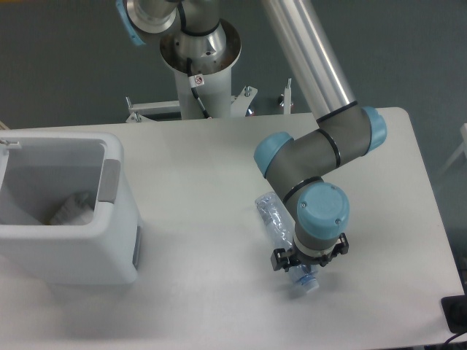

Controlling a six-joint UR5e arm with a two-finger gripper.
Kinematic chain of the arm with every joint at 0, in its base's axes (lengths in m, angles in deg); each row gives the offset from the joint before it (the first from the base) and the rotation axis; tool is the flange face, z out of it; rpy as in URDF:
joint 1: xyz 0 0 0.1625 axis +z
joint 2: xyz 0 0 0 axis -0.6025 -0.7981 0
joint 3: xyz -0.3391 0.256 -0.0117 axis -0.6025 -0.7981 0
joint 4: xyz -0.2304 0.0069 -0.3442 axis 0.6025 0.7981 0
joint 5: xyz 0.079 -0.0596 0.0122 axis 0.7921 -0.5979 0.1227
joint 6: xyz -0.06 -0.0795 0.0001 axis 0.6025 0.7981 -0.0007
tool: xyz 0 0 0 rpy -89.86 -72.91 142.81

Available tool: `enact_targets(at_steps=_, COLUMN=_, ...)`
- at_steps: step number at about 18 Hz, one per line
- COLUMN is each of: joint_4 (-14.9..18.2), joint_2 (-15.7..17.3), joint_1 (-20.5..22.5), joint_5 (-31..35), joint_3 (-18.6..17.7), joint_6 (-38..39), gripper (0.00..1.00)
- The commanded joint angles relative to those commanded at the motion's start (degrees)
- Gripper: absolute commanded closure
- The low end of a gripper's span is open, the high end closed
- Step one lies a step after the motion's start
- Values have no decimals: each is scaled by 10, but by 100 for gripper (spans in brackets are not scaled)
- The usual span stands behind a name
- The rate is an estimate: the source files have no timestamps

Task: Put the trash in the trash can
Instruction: 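Lower the gripper onto the bottle and close around its body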

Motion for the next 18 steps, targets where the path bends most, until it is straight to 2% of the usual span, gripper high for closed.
enact_targets(at_steps=5, joint_4=-4, joint_2=-15, joint_1=0, joint_5=-1, joint_3=-1, joint_6=-1, gripper=1)
enact_targets(at_steps=6, joint_4=-4, joint_2=-14, joint_1=0, joint_5=-9, joint_3=-1, joint_6=-1, gripper=10)
enact_targets(at_steps=9, joint_4=-4, joint_2=-15, joint_1=-1, joint_5=-19, joint_3=3, joint_6=-1, gripper=22)
enact_targets(at_steps=12, joint_4=-4, joint_2=-13, joint_1=-3, joint_5=-30, joint_3=7, joint_6=-1, gripper=46)
enact_targets(at_steps=13, joint_4=-4, joint_2=-11, joint_1=-3, joint_5=-36, joint_3=10, joint_6=-1, gripper=58)
enact_targets(at_steps=14, joint_4=-4, joint_2=-9, joint_1=-3, joint_5=-39, joint_3=12, joint_6=-1, gripper=64)
enact_targets(at_steps=18, joint_4=-4, joint_2=17, joint_1=-3, joint_5=-75, joint_3=16, joint_6=-3, gripper=64)
